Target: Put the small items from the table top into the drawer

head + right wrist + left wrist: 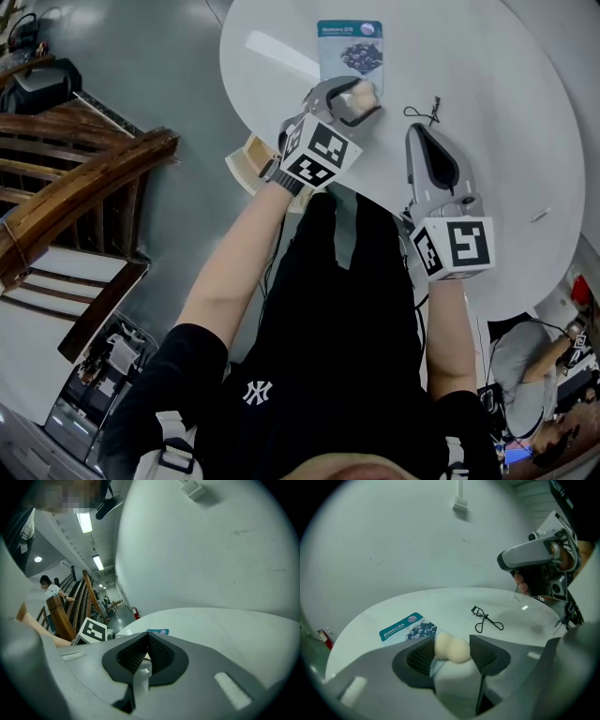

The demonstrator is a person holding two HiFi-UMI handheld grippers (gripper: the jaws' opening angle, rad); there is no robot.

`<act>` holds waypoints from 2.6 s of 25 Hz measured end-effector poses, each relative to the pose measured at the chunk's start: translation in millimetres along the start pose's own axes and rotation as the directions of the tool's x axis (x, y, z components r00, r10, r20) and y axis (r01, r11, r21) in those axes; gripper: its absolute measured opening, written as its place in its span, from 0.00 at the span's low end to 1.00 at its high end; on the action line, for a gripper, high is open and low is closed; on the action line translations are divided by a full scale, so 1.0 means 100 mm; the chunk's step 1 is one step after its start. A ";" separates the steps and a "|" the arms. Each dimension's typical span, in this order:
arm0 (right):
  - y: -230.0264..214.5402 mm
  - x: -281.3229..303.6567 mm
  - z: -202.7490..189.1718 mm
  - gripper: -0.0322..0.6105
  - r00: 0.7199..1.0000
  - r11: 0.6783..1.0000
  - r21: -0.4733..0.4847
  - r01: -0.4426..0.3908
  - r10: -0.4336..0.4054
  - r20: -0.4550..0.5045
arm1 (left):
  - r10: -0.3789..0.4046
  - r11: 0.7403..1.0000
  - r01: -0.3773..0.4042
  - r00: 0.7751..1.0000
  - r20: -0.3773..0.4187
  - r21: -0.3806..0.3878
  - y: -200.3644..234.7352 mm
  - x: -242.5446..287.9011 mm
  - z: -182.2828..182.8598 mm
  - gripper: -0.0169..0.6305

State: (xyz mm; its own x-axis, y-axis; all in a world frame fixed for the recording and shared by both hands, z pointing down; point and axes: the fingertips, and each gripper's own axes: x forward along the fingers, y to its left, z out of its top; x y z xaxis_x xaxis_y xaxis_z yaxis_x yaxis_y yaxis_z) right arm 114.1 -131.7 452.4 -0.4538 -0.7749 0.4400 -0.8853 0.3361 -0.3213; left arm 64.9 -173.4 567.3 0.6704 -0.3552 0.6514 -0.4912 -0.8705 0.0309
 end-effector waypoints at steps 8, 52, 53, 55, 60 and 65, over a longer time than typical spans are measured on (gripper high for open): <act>0.20 -0.03 0.06 0.09 1.000 1.000 -0.002 -0.015 0.015 0.014 | 0.021 1.000 -0.020 0.999 0.041 -0.020 -0.02 -0.32 0.08 0.40; 1.87 -0.08 -0.69 0.09 0.999 0.998 -0.049 -0.030 0.029 -0.024 | 0.076 0.988 -0.078 0.997 -0.019 -0.134 -0.30 -1.86 -1.73 0.41; 1.87 -0.07 -0.72 0.09 0.999 0.999 -0.047 -0.027 0.025 -0.029 | 0.071 0.988 -0.073 0.997 -0.022 -0.134 -0.30 -1.84 -1.76 0.41; 1.86 -0.06 -0.78 0.09 0.999 0.999 -0.045 -0.021 0.019 -0.038 | 0.060 0.989 -0.063 0.998 -0.028 -0.135 -0.29 -1.80 -1.82 0.41; 1.83 -0.04 -0.87 0.09 0.999 0.999 -0.037 -0.008 0.006 -0.052 | 0.037 0.989 -0.043 0.998 -0.048 -0.138 -0.27 -1.70 -1.94 0.41; 1.82 -0.04 -0.90 0.09 0.999 0.999 -0.032 0.001 -0.002 -0.053 | 0.032 0.989 -0.039 0.998 -0.054 -0.140 -0.25 -1.66 -1.99 0.41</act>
State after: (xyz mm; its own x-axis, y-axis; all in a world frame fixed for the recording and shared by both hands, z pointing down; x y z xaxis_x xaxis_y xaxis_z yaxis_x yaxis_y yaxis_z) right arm -54.0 -19.7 467.5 -0.4564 -0.7464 0.4843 -0.8884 0.3526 -0.2939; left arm -144.8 -25.1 608.7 0.6231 -0.3640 0.6923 -0.5905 -0.7993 0.1112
